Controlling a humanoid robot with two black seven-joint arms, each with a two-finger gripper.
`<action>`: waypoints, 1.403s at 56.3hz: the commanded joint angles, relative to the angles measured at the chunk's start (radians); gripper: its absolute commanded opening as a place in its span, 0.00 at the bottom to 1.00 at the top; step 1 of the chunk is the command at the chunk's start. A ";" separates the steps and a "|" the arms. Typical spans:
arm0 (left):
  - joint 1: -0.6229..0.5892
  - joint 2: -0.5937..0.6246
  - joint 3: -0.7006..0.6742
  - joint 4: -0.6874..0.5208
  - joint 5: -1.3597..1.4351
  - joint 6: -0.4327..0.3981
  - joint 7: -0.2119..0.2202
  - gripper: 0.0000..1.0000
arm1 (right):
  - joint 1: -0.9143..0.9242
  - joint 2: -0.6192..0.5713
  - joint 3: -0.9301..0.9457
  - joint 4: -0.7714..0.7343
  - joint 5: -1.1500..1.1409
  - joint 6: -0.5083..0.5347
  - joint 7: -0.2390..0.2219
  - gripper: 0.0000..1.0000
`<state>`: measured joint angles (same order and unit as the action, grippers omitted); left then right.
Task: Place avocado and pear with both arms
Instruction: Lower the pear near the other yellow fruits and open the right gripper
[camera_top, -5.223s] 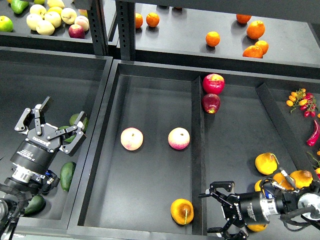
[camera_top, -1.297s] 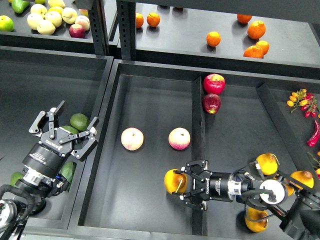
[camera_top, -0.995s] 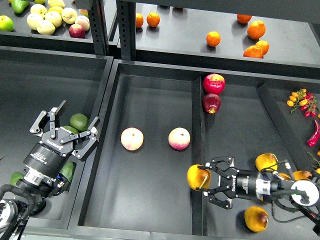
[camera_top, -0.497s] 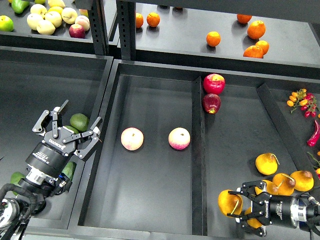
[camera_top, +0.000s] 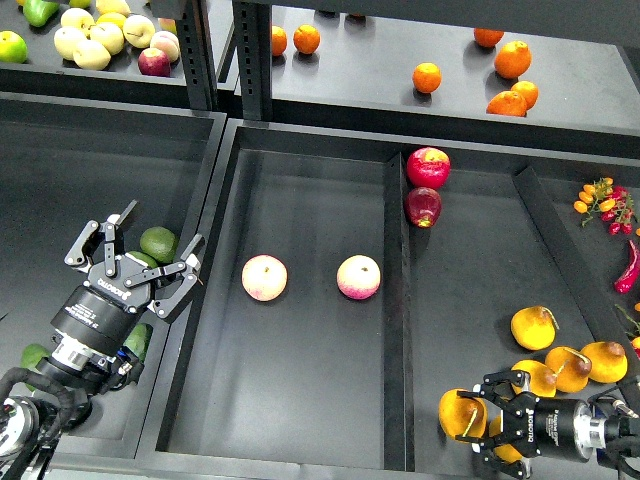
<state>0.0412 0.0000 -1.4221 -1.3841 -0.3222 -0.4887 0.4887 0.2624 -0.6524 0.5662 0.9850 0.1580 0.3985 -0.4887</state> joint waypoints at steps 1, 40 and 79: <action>0.000 0.000 0.000 0.000 0.000 0.000 0.000 0.99 | 0.000 0.019 0.000 -0.025 -0.011 0.000 0.000 0.27; 0.002 0.000 0.000 -0.001 0.000 0.000 0.000 0.99 | 0.009 0.050 0.001 -0.131 -0.058 0.026 0.000 0.40; 0.003 0.000 0.008 0.000 0.002 0.000 0.000 0.99 | 0.014 0.048 0.004 -0.127 -0.058 0.019 0.000 0.93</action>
<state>0.0446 0.0000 -1.4191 -1.3843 -0.3209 -0.4887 0.4886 0.2722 -0.6044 0.5676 0.8528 0.0982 0.4216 -0.4887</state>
